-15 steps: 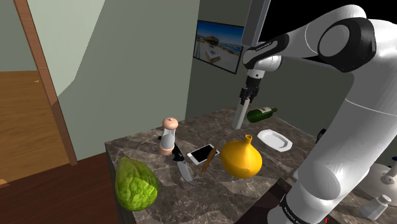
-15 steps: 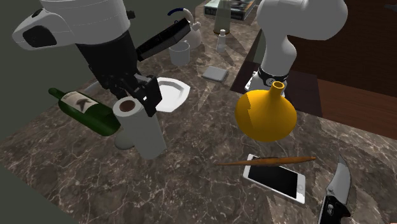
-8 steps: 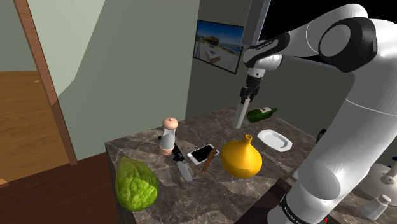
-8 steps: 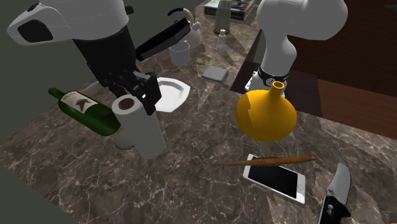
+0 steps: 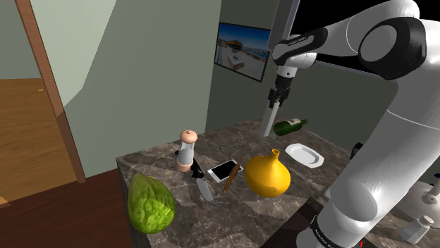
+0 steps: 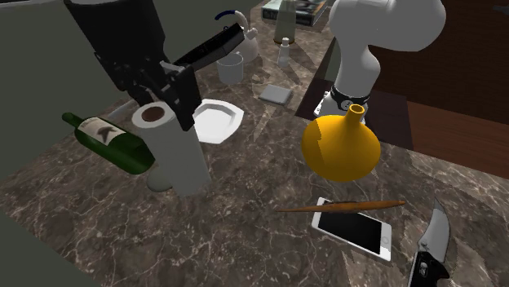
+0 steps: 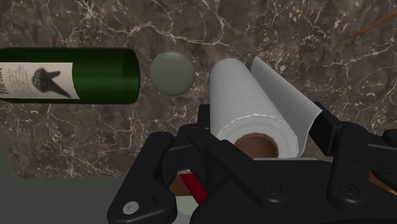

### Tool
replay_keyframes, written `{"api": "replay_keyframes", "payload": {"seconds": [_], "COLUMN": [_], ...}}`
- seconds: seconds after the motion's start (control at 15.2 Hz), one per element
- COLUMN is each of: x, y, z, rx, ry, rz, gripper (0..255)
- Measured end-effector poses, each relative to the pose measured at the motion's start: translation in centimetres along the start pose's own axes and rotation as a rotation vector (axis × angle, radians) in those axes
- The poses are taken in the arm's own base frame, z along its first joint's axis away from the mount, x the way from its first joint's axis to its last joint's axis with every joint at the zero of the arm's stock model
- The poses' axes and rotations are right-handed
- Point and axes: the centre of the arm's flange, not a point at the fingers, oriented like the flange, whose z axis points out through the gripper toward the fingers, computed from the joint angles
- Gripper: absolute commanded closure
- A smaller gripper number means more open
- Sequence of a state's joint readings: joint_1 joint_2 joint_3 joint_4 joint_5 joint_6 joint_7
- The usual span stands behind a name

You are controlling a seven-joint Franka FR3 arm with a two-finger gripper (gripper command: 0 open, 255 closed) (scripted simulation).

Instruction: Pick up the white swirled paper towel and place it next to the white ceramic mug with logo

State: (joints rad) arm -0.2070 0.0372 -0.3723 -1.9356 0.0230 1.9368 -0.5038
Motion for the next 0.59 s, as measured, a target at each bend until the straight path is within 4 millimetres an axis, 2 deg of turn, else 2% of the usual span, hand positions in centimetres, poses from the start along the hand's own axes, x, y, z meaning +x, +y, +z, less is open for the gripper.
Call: {"api": "replay_keyframes", "payload": {"seconds": [0.59], "x": [-0.1], "y": [0.0], "z": [-4.7], "rx": [0.0], "ry": [0.0], "rz": [0.0], "gripper": [255]}}
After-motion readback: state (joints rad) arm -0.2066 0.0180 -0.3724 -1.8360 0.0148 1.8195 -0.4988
